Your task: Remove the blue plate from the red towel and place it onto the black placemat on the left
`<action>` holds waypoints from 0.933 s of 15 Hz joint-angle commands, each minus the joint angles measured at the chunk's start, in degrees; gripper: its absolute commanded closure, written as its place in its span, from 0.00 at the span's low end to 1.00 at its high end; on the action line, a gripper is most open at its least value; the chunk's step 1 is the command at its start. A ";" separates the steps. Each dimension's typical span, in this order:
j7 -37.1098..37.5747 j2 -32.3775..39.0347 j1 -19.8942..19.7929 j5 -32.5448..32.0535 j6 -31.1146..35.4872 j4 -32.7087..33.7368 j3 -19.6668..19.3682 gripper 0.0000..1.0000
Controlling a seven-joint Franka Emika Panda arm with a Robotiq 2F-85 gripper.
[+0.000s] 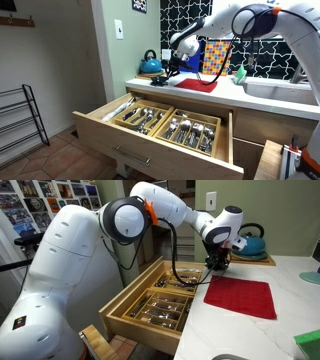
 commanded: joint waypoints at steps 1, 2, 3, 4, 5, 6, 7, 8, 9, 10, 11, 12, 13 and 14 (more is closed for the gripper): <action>1.74 1.65 -0.37 -0.56 0.56 2.17 0.33 0.98; 1.87 1.92 -0.32 -0.62 0.81 2.42 0.30 0.98; 1.85 2.10 -0.38 -0.58 0.77 2.64 0.38 0.98; 1.71 2.28 -0.51 -0.43 0.46 2.90 0.57 0.98; 1.97 2.51 -0.33 -0.60 0.89 3.03 0.45 0.98; 2.10 2.62 -0.28 -0.57 1.19 3.04 0.45 0.98; 2.14 2.70 -0.30 -0.52 1.31 3.07 0.51 0.98; 2.28 2.81 -0.27 -0.56 1.60 3.13 0.51 0.98; 2.42 2.94 -0.25 -0.63 1.71 3.22 0.50 0.98; 2.56 3.14 -0.22 -0.70 1.80 3.43 0.47 0.98; 2.52 3.31 -0.31 -0.67 1.61 3.71 0.55 0.98; 2.55 3.41 -0.31 -0.71 1.52 3.84 0.56 0.98; 2.27 3.43 -0.30 -0.89 1.31 3.87 0.59 0.98; 1.97 3.47 -0.31 -1.01 1.22 3.90 0.65 0.98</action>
